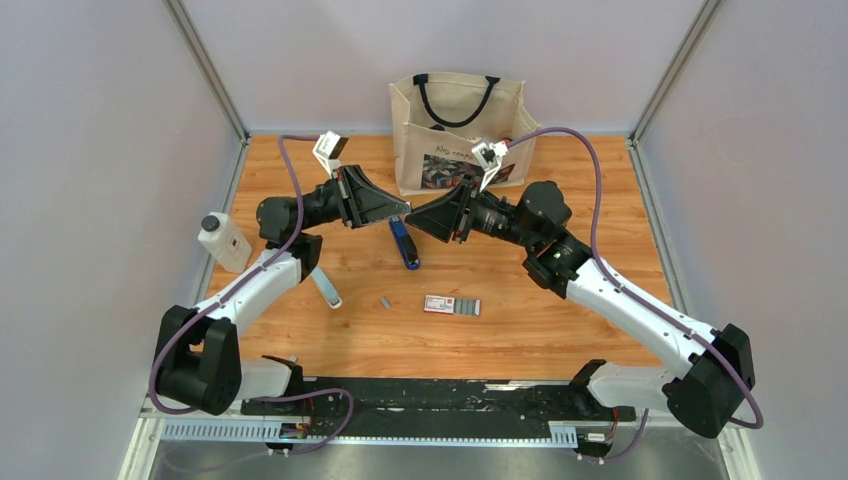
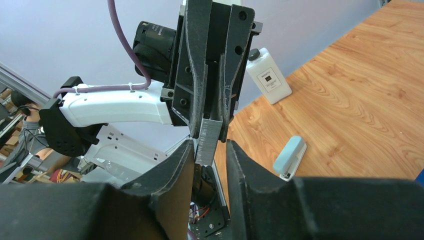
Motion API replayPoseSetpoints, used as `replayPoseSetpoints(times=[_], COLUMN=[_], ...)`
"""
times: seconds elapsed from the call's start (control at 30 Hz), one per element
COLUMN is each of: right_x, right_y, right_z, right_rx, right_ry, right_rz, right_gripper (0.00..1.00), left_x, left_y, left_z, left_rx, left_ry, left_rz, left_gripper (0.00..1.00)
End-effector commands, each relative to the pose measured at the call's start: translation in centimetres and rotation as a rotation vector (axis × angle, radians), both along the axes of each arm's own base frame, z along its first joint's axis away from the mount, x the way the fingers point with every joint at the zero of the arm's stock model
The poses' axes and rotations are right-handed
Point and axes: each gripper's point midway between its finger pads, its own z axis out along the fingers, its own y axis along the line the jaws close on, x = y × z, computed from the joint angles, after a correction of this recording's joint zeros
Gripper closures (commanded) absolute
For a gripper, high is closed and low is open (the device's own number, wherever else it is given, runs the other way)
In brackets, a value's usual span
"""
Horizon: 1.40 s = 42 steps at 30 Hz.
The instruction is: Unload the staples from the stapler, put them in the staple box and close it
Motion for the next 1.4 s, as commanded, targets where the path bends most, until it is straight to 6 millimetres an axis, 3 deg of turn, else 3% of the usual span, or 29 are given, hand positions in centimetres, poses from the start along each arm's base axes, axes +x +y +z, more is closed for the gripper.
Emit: replayPoseSetpoints(times=[0.0, 0.23, 0.43, 0.5, 0.63, 0.83, 0.93, 1.03, 1.13, 1.37], right_x=[0.2, 0.3, 0.1, 0.1, -0.2, -0.7, -0.8, -0.5, 0.3, 1.8], right_y=[0.1, 0.2, 0.0, -0.1, -0.5, -2.2, -4.0, -6.5, -9.2, -13.4], right_z=[3.2, 2.9, 2.5, 2.3, 1.1, -1.7, -3.4, -5.7, -7.6, -12.1], right_rx=[0.073, 0.072, 0.066, 0.059, 0.022, -0.080, -0.155, -0.224, -0.269, -0.408], right_ry=[-0.057, -0.050, -0.047, -0.042, -0.021, 0.014, 0.032, 0.075, 0.119, 0.258], right_rz=[-0.013, -0.011, -0.013, -0.020, -0.025, -0.078, -0.141, -0.229, -0.338, -0.500], right_gripper=[0.71, 0.85, 0.92, 0.93, 0.94, 0.94, 0.94, 0.94, 0.94, 0.90], left_x=[-1.0, -1.2, -1.4, -1.4, -1.4, 0.5, 2.0, 4.0, 4.0, 2.7], left_y=[0.3, 0.3, 0.3, 0.3, 0.2, 0.2, 0.0, -0.4, -0.7, -2.1], left_z=[1.2, 0.9, 0.5, 0.4, 0.8, 0.5, -1.7, -7.1, -12.3, -20.8], left_rx=[-0.016, -0.005, 0.008, 0.011, 0.019, 0.042, 0.147, 0.407, 0.587, 0.902], left_ry=[-0.116, -0.122, -0.128, -0.132, -0.153, -0.122, -0.155, -0.234, -0.192, -0.341], left_rz=[0.005, -0.002, -0.010, -0.010, -0.018, 0.022, 0.097, 0.152, 0.090, -0.065], left_gripper=[0.89, 0.89, 0.77, 0.68, 0.24, 0.23, 0.22, 0.21, 0.25, 0.39])
